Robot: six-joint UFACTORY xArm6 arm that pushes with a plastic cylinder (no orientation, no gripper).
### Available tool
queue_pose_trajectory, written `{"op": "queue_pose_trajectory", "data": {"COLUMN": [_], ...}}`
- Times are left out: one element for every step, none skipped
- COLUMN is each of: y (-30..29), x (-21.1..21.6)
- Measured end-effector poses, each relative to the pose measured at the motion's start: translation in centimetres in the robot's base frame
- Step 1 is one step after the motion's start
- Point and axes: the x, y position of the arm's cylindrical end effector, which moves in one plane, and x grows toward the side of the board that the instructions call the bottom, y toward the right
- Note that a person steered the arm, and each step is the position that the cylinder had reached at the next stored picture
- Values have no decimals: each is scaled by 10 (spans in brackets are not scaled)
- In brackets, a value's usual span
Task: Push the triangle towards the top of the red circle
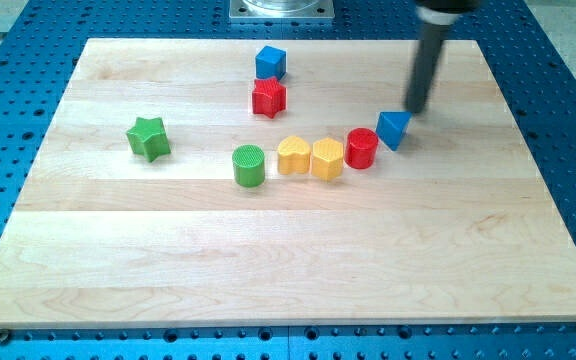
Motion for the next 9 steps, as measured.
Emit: {"op": "queue_pose_trajectory", "data": {"y": [24, -18, -85, -80, -72, -93, -65, -35, -51], "x": [34, 69, 80, 71, 53, 50, 44, 28, 18]}}
